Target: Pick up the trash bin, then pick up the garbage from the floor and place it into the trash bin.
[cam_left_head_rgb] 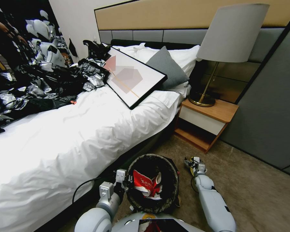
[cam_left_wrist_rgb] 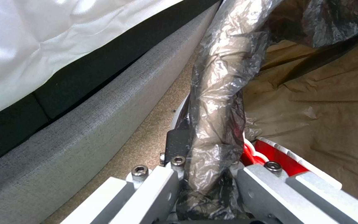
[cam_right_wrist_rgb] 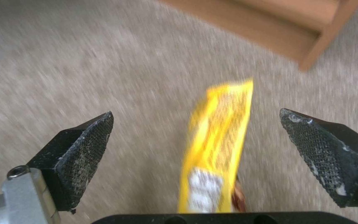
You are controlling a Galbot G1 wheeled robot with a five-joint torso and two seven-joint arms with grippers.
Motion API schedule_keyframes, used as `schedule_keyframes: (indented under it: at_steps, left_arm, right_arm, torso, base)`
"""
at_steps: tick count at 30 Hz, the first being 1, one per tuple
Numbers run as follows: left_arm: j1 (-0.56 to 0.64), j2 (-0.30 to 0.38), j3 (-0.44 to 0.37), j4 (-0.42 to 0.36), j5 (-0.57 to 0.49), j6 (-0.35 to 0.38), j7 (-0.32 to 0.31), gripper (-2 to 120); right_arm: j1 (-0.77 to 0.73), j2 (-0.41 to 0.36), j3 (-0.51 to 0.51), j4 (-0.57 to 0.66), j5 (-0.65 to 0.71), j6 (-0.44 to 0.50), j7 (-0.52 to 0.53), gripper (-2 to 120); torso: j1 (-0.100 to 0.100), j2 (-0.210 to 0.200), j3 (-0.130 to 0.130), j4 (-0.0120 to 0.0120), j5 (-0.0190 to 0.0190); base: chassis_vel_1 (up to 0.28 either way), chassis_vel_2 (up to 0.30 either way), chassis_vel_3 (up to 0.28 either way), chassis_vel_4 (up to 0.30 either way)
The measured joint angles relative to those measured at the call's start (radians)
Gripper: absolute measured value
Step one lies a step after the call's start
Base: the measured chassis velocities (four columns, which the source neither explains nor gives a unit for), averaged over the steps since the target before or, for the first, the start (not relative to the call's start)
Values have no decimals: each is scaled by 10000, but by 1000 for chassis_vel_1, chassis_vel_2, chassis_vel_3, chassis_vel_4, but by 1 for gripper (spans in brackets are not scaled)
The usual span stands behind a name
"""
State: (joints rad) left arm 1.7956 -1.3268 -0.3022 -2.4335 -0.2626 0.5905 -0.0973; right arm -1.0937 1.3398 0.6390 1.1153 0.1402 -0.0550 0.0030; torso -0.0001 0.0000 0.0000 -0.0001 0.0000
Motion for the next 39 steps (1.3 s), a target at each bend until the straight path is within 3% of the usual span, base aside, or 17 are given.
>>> schedule_keyframes:
  at_steps: [6,9,20,23,33,39]
  left_arm:
    - [21,-3,-1,-7,3,0,-8,0]
    - [27,-13,0,-17,11,-2,-11,0]
    - [20,-5,-3,-20,22,-15,-12,0]
    - [-4,-1,-5,-18,20,-15,-12,0]
    - [-8,-5,-5,14,-7,-16,-12,0]
    - [-12,-1,6,31,-12,-15,-17,0]
  right_arm:
    - [105,45,0,-687,-39,252,-47,100]
    - [149,71,-2,-947,-73,415,-129,92]
    - [291,103,71,-1658,-176,924,-250,56]
    - [311,88,89,-1692,-178,995,-253,39]
    - [342,89,64,-1681,-225,1069,-265,3]
    - [301,80,61,-1667,-232,1136,-282,0]
  torso:
    - [0,0,0,0,0]
    - [0,0,0,0,1]
    - [0,0,0,0,1]
    - [0,0,0,1,0]
    - [0,0,0,1,0]
    - [0,0,0,0,1]
  base:
    - [0,0,0,0]
    - [0,0,0,0]
    - [0,0,0,0]
    - [0,0,0,0]
    - [0,0,0,0]
    - [0,0,0,0]
